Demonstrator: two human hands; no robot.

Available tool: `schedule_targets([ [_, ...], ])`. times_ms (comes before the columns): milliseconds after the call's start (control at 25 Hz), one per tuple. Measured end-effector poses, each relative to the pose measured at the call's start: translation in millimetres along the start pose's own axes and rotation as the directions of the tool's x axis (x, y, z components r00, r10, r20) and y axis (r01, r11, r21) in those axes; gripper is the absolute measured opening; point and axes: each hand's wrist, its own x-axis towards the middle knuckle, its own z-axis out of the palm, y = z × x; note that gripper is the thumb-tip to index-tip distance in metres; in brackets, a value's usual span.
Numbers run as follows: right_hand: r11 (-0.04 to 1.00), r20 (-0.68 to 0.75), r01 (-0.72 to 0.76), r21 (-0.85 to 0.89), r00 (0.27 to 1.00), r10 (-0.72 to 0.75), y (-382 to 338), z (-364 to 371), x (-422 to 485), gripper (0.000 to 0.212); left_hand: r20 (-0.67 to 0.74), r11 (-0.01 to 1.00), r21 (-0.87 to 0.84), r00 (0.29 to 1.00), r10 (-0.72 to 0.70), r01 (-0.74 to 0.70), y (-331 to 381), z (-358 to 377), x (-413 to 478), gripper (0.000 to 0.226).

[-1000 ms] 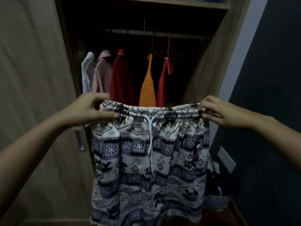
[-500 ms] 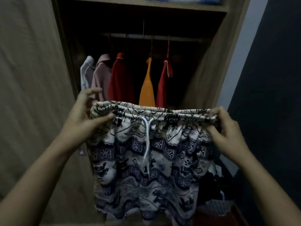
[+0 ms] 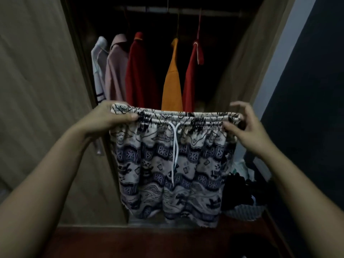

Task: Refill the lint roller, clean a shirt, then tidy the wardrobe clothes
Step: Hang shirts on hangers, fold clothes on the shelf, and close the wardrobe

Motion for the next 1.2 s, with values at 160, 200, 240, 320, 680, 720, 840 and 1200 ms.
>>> schedule_targets([
  [160,0.931,0.112,-0.288,0.224,0.957,0.269,12,2,13,0.01,0.036,0.976,-0.147,0.987,-0.159,0.163,-10,4,20,0.046],
  [200,0.902,0.118,-0.358,0.243,0.933,0.339,16,9,15,0.008,-0.004,0.955,-0.163,0.968,-0.25,0.246,-15,12,27,0.051],
  [240,0.874,0.116,-0.409,0.264,0.913,0.392,18,17,17,0.009,-0.058,0.928,-0.19,0.94,-0.336,0.32,-19,24,34,0.047],
  [320,0.805,0.106,-0.455,0.381,0.886,0.451,12,38,20,0.011,-0.123,0.905,-0.23,0.912,-0.392,0.358,-18,59,41,0.023],
  [680,0.675,0.262,-0.397,0.622,0.918,0.298,-20,84,11,0.026,0.095,0.864,-0.443,0.971,-0.221,0.24,2,123,34,0.037],
  [720,0.625,0.285,-0.406,0.667,0.914,0.289,-21,85,9,0.029,0.125,0.866,-0.452,0.976,-0.177,0.215,2,123,30,0.035],
  [840,0.684,0.295,-0.366,0.631,0.929,0.226,-21,81,7,0.037,0.161,0.902,-0.42,0.986,-0.041,0.106,1,124,17,0.03],
  [1200,0.933,0.144,-0.215,0.289,0.973,0.18,-3,68,25,0.083,0.091,0.86,-0.502,0.994,-0.054,0.093,11,106,23,0.05],
])
